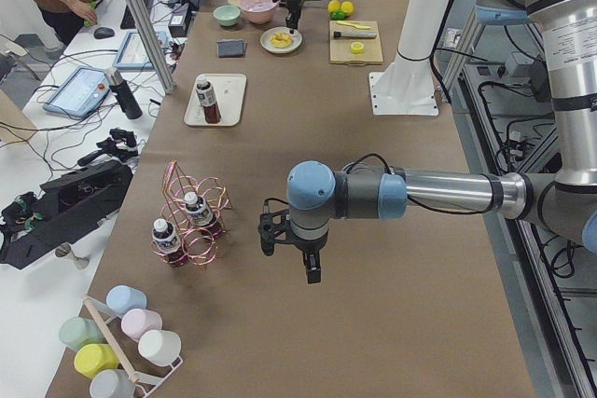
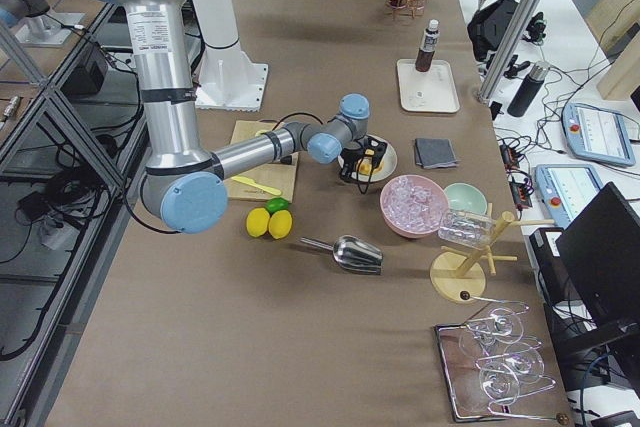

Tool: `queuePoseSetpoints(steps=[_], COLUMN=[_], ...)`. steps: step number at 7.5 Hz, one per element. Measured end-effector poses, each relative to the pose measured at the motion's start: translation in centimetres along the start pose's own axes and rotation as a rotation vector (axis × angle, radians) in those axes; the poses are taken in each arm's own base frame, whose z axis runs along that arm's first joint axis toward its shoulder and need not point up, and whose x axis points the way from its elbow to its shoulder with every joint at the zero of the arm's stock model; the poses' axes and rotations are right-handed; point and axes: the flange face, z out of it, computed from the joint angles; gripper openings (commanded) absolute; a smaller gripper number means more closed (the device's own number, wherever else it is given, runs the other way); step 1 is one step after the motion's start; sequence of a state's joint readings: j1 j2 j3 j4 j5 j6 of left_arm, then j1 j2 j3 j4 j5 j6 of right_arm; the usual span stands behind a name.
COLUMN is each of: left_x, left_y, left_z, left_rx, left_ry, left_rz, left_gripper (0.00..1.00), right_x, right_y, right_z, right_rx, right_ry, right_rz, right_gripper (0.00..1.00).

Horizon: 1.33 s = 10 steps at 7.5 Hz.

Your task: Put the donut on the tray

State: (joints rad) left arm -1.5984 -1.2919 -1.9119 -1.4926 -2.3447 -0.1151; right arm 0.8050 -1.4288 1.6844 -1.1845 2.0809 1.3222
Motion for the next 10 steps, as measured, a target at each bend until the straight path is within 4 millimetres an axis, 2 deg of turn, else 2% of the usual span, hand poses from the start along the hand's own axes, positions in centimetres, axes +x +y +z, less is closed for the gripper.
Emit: queuePoseSetpoints(steps=[1,4,6,7,9,10], left_x=[0.0,-0.2,-0.1,-0.1,0.0,0.0], left_y=[0.1,0.2,0.2,0.2,0.2,0.3], left_z=[0.0,0.1,0.0,-0.1,-0.2,-0.2], left_rx=[0.000,-0.002,0.001,0.003,0.005,0.006], left_ry=[0.000,-0.002,-0.003,-0.003,-0.003,-0.003], left_rz=[0.000,-0.002,-0.001,0.000,0.003,0.002], left_gripper=[0.98,0.98,0.98,0.98,0.98,0.98], right_x=[0.2,-0.6,-2.8,-5.1,-11.7,-15.0], right_y=[-0.1,-0.2,-1.4,-2.3,-3.6,-4.3], right_z=[0.5,0.2,-1.6,-3.3,-6.3,-7.1], right_rx=[-0.001,-0.003,0.004,0.000,-0.019,-0.028], right_ry=[0.008,-0.003,-0.045,-0.085,-0.168,-0.194], right_rz=[0.003,-0.001,0.017,0.055,0.133,0.153], right_gripper=[0.00,0.00,0.00,0.00,0.00,0.00])
